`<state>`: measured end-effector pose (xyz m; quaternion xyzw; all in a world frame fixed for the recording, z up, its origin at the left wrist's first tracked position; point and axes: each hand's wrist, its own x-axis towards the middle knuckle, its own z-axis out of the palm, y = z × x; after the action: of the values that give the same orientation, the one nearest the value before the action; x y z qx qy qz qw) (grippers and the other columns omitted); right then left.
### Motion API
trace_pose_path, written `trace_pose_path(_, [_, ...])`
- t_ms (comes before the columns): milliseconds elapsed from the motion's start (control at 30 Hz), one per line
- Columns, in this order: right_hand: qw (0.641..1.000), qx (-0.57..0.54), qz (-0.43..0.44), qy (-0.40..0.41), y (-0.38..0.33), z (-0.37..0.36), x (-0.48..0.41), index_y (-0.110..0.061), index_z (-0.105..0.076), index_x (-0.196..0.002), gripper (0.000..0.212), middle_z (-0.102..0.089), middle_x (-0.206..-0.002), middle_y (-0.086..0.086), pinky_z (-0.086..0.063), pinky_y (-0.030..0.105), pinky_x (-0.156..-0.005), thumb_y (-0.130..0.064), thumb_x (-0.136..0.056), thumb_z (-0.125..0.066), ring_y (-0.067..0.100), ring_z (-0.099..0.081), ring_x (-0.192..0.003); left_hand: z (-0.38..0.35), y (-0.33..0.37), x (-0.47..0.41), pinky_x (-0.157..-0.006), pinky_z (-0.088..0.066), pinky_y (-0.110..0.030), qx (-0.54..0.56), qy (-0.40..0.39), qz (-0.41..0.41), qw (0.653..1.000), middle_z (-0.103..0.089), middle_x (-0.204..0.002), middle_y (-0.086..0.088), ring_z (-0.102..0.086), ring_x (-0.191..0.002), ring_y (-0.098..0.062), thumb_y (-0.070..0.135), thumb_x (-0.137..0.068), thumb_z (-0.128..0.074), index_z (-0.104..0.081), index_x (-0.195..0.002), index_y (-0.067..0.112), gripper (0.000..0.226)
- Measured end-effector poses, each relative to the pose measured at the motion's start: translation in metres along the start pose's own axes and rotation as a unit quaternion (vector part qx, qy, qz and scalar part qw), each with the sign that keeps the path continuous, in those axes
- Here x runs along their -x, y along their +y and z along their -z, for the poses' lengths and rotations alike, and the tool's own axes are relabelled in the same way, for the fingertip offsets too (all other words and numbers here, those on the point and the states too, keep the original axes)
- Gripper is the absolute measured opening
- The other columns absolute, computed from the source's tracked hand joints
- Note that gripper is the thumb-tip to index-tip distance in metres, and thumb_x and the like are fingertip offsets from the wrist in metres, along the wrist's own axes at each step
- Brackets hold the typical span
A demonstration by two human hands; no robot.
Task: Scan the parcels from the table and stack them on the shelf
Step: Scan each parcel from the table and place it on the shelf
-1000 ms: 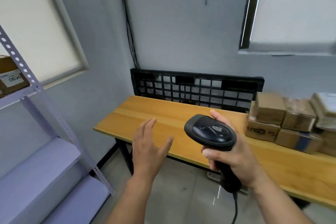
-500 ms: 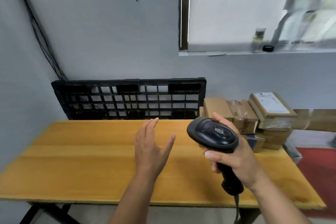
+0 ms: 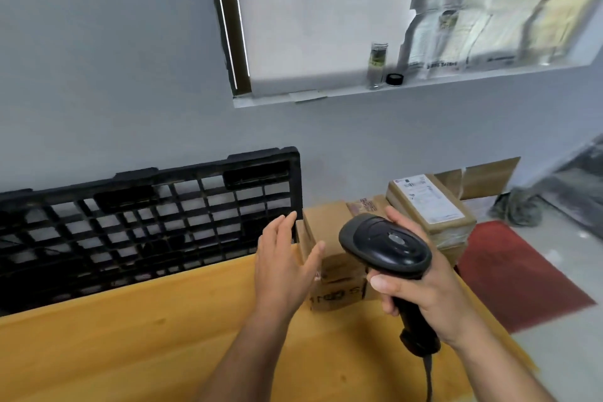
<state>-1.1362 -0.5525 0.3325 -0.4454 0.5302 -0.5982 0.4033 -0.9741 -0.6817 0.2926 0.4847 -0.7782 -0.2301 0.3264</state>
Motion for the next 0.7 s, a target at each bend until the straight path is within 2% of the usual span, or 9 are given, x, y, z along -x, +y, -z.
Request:
trace_pose_path(200, [0.999, 0.028, -0.009, 0.043, 0.006, 0.020, -0.020, -0.056, -0.041, -0.134, 0.094, -0.068, -0.070, 0.014, -0.049, 0.042, -0.052, -0.028, -0.057, -0.085, 0.031, -0.056, -0.048, -0.042, 0.008, -0.035, -0.116, -0.023, -0.035, -0.013, -0.080, 0.011, 0.997, -0.019, -0.158, 0.003, -0.017, -0.145, -0.015, 0.056, -0.091, -0.053, -0.024, -0.152, 0.028, 0.073])
trace_pose_path(333, [0.998, 0.031, -0.018, 0.050, 0.010, 0.037, -0.024, -0.046, -0.036, -0.141, 0.099, -0.068, -0.072, 0.014, -0.048, 0.042, -0.052, -0.026, -0.058, -0.085, 0.030, -0.055, -0.048, -0.066, 0.012, -0.040, -0.120, -0.018, -0.042, -0.052, -0.138, 0.041, 0.988, -0.006, -0.162, 0.000, -0.005, -0.149, -0.022, 0.061, -0.094, -0.042, -0.015, -0.154, 0.030, 0.073])
trace_pose_path(467, [0.998, 0.030, -0.021, 0.050, 0.012, 0.056, -0.022, -0.050, -0.039, -0.138, 0.097, -0.070, -0.076, 0.011, -0.048, 0.042, -0.052, -0.025, -0.057, -0.085, 0.031, -0.056, -0.048, -0.079, 0.015, -0.037, -0.122, -0.011, -0.043, -0.106, -0.166, 0.070, 0.978, 0.008, -0.163, -0.004, 0.005, -0.150, -0.023, 0.065, -0.095, -0.030, -0.009, -0.155, 0.024, 0.076])
trace_pose_path(533, [0.998, 0.020, -0.022, 0.050, 0.015, 0.064, -0.021, -0.054, -0.041, -0.136, 0.095, -0.070, -0.078, 0.014, -0.048, 0.042, -0.052, -0.025, -0.057, -0.085, 0.031, -0.056, -0.049, -0.080, 0.019, -0.034, -0.121, -0.012, -0.042, -0.130, -0.158, 0.086, 0.975, 0.009, -0.163, -0.006, 0.002, -0.150, -0.025, 0.068, -0.093, -0.027, -0.009, -0.155, 0.021, 0.079])
trace_pose_path(600, [0.999, 0.009, -0.020, 0.049, 0.016, 0.069, -0.021, -0.057, -0.044, -0.132, 0.093, -0.071, -0.080, 0.014, -0.048, 0.040, -0.051, -0.024, -0.056, -0.086, 0.032, -0.056, -0.049, -0.079, 0.026, -0.035, -0.119, -0.020, -0.045, -0.156, -0.141, 0.108, 0.972, 0.004, -0.163, -0.009, -0.006, -0.149, -0.029, 0.075, -0.088, -0.027, -0.013, -0.154, 0.020, 0.087])
trace_pose_path(700, [0.999, 0.009, -0.024, 0.048, 0.017, 0.075, -0.020, -0.053, -0.044, -0.134, 0.093, -0.072, -0.080, 0.008, -0.048, 0.039, -0.050, -0.014, -0.061, -0.084, 0.032, -0.056, -0.048, -0.078, 0.037, -0.039, -0.113, -0.029, -0.050, -0.206, -0.135, 0.167, 0.955, -0.002, -0.162, -0.014, -0.014, -0.146, -0.034, 0.088, -0.075, -0.030, -0.014, -0.153, 0.013, 0.109])
